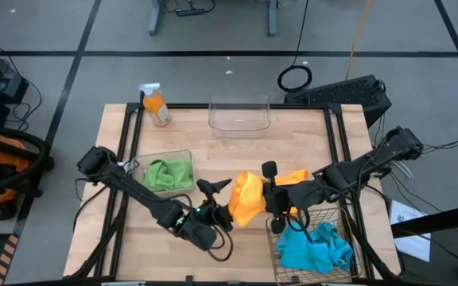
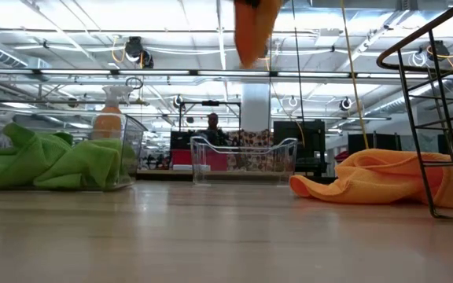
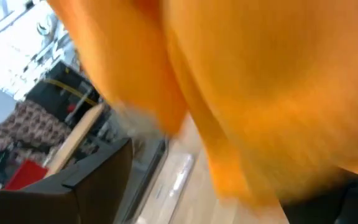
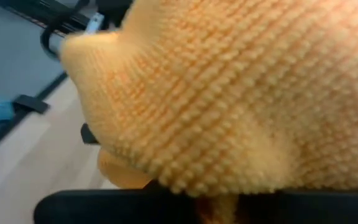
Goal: Sort microfiber towel by color & place in baskets
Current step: Put the bottom left orange microfiber towel into the top transparent bin
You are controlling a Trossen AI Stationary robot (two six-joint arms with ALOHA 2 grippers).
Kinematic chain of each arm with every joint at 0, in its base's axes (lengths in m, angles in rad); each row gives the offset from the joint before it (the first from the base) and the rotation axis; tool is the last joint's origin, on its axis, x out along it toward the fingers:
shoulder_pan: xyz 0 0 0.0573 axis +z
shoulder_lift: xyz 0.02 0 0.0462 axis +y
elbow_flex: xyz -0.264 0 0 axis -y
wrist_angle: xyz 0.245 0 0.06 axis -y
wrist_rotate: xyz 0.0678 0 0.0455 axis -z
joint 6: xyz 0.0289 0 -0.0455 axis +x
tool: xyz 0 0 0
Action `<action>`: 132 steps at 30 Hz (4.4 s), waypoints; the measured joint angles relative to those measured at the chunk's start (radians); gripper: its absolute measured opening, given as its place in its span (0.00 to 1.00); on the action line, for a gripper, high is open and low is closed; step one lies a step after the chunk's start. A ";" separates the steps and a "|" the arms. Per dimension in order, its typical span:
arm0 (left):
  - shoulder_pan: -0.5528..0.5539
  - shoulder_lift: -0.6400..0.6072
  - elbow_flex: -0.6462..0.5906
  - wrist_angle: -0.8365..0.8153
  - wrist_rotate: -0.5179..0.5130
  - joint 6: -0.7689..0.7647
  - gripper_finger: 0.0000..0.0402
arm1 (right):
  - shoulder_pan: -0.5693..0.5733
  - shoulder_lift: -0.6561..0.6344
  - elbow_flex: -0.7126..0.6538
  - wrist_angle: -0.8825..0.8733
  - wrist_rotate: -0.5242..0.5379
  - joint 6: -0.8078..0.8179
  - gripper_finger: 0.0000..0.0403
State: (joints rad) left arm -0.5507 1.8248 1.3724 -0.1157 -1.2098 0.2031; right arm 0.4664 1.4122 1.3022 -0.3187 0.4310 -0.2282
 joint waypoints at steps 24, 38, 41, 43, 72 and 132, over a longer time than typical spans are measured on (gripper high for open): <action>-0.064 0.007 -0.001 0.238 0.095 0.272 0.88 | -0.007 0.157 0.000 0.057 -0.201 0.163 0.06; -0.031 0.006 -0.001 0.264 0.312 0.259 0.45 | -0.007 0.155 0.000 0.045 -0.236 0.208 0.11; -0.032 0.006 -0.001 0.261 0.286 0.259 0.30 | -0.006 0.152 0.002 0.028 -0.220 0.217 0.10; -0.031 0.006 -0.001 0.258 0.267 0.267 0.29 | -0.002 0.152 0.003 0.001 -0.192 0.232 0.08; -0.038 0.000 0.003 0.226 0.193 0.284 0.02 | 0.105 0.131 -0.003 -0.251 0.097 0.435 0.72; 0.042 0.097 0.000 0.540 0.474 0.415 0.14 | 0.139 0.099 0.000 -0.242 0.106 0.227 0.00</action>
State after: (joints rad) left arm -0.5088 1.9221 1.3720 0.4248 -0.7358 0.6181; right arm 0.6053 1.5117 1.3022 -0.5604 0.5374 -0.0015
